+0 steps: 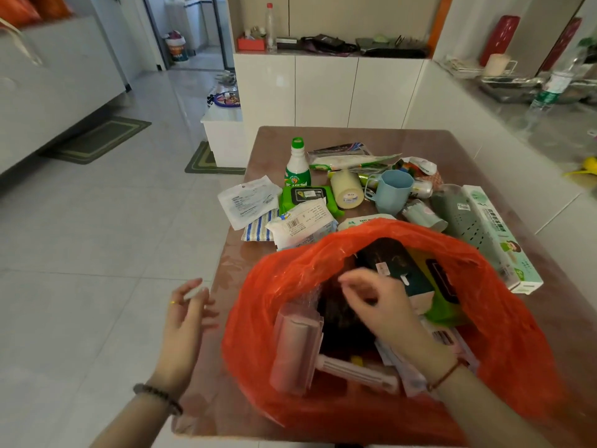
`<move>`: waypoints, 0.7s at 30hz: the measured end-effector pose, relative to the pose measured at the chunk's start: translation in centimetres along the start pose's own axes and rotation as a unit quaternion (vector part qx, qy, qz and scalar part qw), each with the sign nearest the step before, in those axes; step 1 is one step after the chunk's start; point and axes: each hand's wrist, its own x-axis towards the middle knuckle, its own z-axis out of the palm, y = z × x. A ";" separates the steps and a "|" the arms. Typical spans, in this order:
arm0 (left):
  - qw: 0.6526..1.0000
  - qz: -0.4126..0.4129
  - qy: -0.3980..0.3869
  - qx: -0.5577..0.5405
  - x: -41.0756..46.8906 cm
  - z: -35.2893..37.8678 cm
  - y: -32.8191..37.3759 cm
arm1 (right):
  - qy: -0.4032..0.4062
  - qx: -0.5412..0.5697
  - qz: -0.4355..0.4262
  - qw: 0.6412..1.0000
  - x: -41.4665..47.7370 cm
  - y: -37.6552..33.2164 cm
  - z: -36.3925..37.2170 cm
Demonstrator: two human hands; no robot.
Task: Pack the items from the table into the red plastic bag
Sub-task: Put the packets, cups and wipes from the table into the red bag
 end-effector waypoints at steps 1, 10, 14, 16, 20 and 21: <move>1.000 0.011 -0.007 0.008 1.3 0.4 0.7 | 0.019 0.014 -0.003 1.000 1.7 -0.5 -1.0; 0.960 -0.083 -0.183 0.197 12.6 10.4 2.7 | -0.118 -0.068 0.103 0.985 16.6 0.6 -0.8; 0.931 -0.068 -0.164 0.318 15.6 14.2 2.0 | -0.195 -0.118 0.112 0.967 19.3 3.0 0.9; 0.930 -0.074 -0.139 0.333 17.3 15.2 0.9 | -0.225 -0.115 0.119 0.960 20.4 4.6 1.6; 0.914 -0.077 -0.131 0.376 19.2 16.5 -0.6 | -0.242 -0.069 0.144 0.957 21.9 7.2 2.5; 0.911 -0.064 -0.126 0.389 19.2 16.8 -0.7 | -0.234 -0.051 0.153 0.959 22.1 7.5 2.6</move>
